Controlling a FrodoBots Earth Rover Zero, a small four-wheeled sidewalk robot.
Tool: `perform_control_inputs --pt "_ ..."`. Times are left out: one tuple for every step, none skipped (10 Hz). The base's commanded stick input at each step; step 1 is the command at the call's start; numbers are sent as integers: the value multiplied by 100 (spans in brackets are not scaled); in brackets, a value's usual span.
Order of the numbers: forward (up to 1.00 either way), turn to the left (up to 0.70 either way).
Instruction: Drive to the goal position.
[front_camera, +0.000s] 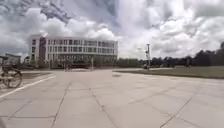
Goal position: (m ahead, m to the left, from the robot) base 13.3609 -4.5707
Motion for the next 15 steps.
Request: perform_control_inputs --pt "70 35" --pt "70 35" --pt "70 35" --pt "70 35" --pt "70 35" --pt "70 35" --pt "70 35" --pt "70 35" --pt "70 35" --pt "70 35" --pt "70 26" --pt "70 2" --pt "70 2" --pt "70 1" --pt "70 10"
